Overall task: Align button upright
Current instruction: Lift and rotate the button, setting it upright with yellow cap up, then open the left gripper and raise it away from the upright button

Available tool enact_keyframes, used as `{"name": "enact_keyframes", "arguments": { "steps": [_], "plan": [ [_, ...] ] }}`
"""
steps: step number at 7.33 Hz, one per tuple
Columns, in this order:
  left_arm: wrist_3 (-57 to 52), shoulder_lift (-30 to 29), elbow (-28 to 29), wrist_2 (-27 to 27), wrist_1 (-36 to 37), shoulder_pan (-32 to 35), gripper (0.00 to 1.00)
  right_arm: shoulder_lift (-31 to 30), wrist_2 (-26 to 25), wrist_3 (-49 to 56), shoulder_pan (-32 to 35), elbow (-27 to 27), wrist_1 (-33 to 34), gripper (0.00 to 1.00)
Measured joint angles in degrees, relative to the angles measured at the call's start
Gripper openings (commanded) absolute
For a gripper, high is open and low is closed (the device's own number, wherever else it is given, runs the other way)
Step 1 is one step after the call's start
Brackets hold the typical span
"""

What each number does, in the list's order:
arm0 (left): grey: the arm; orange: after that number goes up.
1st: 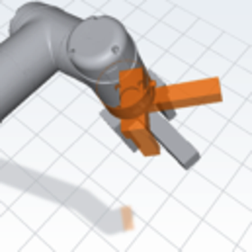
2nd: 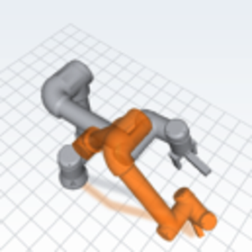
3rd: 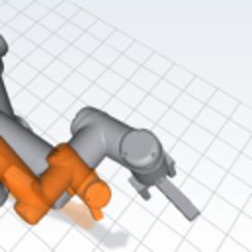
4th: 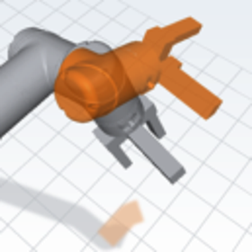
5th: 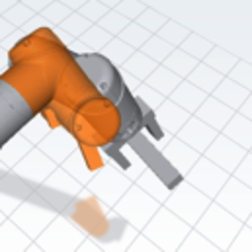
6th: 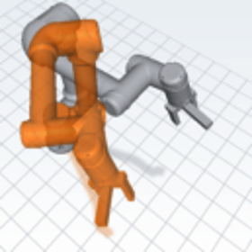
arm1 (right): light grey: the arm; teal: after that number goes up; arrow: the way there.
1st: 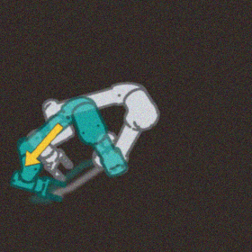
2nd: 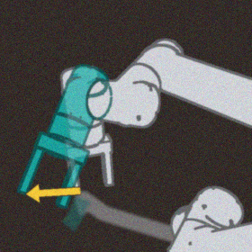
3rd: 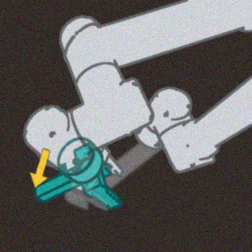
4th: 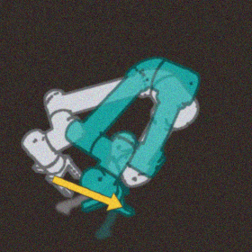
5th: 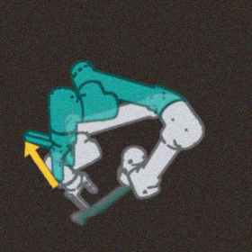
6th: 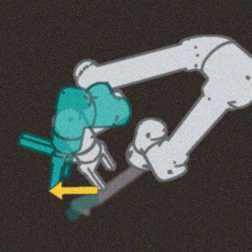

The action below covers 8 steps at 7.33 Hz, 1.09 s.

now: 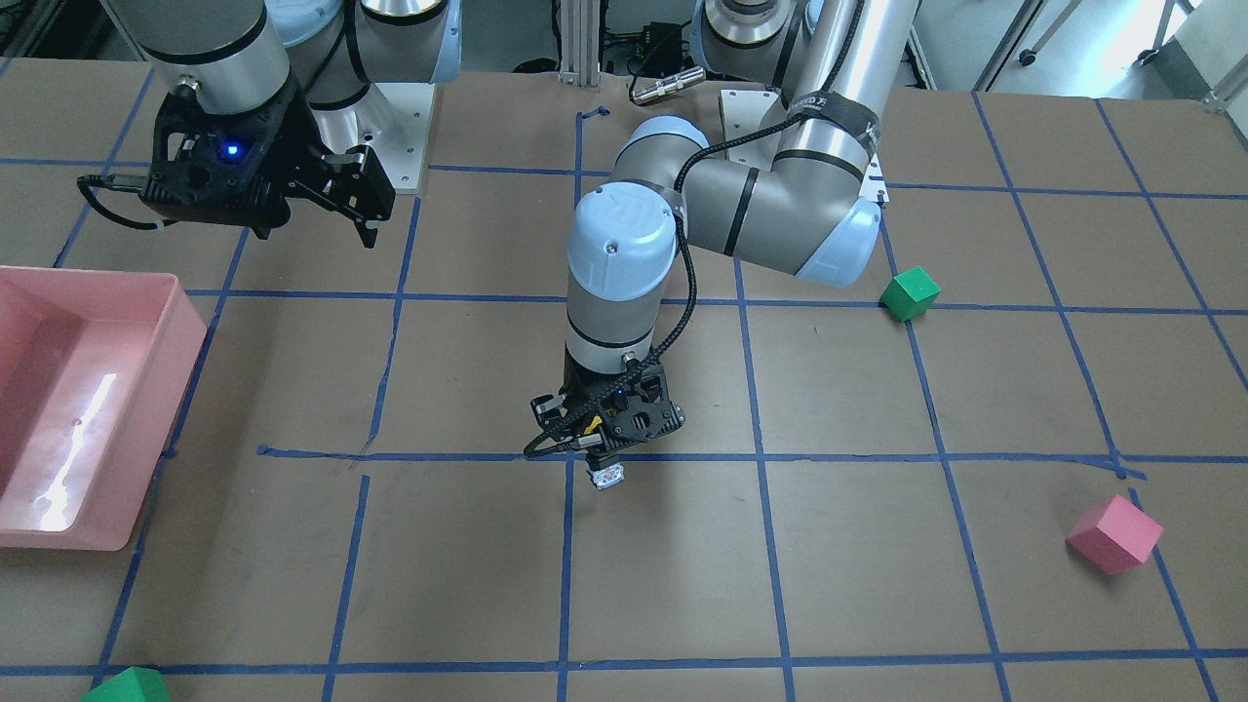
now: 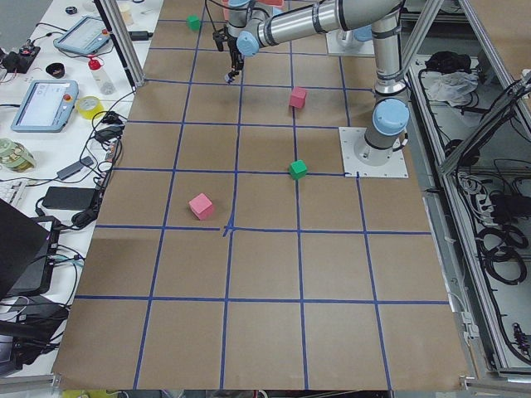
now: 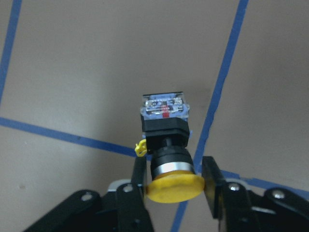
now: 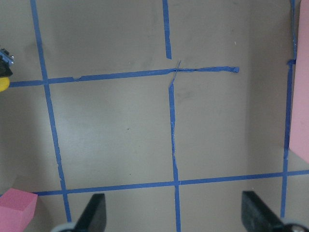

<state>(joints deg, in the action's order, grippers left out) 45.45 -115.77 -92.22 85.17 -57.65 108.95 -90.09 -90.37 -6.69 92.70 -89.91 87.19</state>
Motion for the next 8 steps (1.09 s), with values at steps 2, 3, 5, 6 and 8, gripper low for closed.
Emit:
{"name": "enact_keyframes", "arguments": {
  "steps": [2, 3, 5, 6, 8],
  "plan": [
    [8.6, -1.8, 0.5, -10.9, -4.9, -2.9, 0.19, 0.0, 0.1, 0.0, 0.0, 0.0, 0.0, 1.00],
    [10.3, -2.8, 0.5, -13.9, -6.9, -3.7, 0.19, 0.0, 0.1, -0.1, 0.0, 0.0, 0.0, 1.00],
    [12.5, -5.2, 1.0, -19.1, -8.4, -4.4, 0.21, 0.0, 0.3, -0.2, 0.0, -0.1, 0.0, 1.00],
    [12.6, -5.8, 1.0, -20.3, -8.6, -5.2, 0.65, 0.0, 0.4, -0.3, 0.0, -0.1, 0.0, 1.00],
    [12.1, -5.8, 0.6, -21.3, -8.6, -6.9, 1.00, 0.0, 0.2, -0.2, 0.0, -0.2, 0.0, 1.00]
  ]
}}
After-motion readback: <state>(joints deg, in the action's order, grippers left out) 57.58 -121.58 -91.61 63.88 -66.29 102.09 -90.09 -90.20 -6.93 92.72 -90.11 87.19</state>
